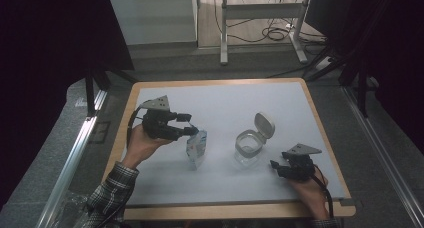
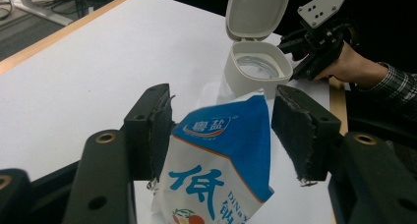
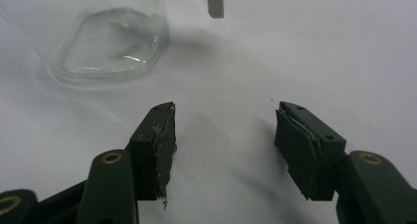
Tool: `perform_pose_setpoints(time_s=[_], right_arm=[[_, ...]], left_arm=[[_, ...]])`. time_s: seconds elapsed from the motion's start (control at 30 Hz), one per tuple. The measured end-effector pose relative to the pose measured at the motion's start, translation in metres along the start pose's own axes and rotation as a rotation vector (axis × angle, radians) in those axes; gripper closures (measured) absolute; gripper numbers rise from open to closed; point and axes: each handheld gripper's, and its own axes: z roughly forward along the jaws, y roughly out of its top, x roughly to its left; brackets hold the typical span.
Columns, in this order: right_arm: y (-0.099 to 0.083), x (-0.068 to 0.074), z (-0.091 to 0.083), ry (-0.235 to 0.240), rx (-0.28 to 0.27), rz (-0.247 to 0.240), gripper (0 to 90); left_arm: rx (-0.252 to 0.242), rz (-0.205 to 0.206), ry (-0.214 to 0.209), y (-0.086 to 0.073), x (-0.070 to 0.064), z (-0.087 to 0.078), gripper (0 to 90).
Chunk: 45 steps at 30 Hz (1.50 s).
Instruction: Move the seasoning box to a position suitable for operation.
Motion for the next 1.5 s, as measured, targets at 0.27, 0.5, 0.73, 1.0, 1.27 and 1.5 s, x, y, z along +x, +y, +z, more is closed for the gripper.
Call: perform_pose_setpoints(time_s=[0.27, 0.5, 0.73, 1.0, 1.27, 1.5], right_arm=[[0.0, 0.0, 0.0, -0.001, 0.0, 0.0, 40.9], [0.0, 0.0, 0.0, -0.001, 0.0, 0.0, 40.9], [0.0, 0.0, 0.0, -0.002, 0.0, -0.002, 40.9], [0.0, 0.0, 0.0, -0.003, -0.002, -0.003, 41.4], [0.0, 0.0, 0.0, -0.002, -0.001, -0.002, 41.4], [0.0, 0.0, 0.0, -0.001, -0.001, -0.001, 41.4]], left_arm=[[0.021, 0.02, -0.015, 0.0, 0.004, 0.006, 50.4], [0.028, 0.035, -0.035, 0.002, 0.005, 0.01, 56.0], [0.033, 0.05, -0.022, 0.003, 0.005, 0.009, 62.1], [0.031, 0.051, -0.026, 0.003, 0.006, 0.011, 69.2], [0.047, 0.063, -0.019, 0.005, 0.006, 0.014, 83.6], [0.029, 0.023, -0.002, 0.003, 0.008, 0.013, 88.3]])
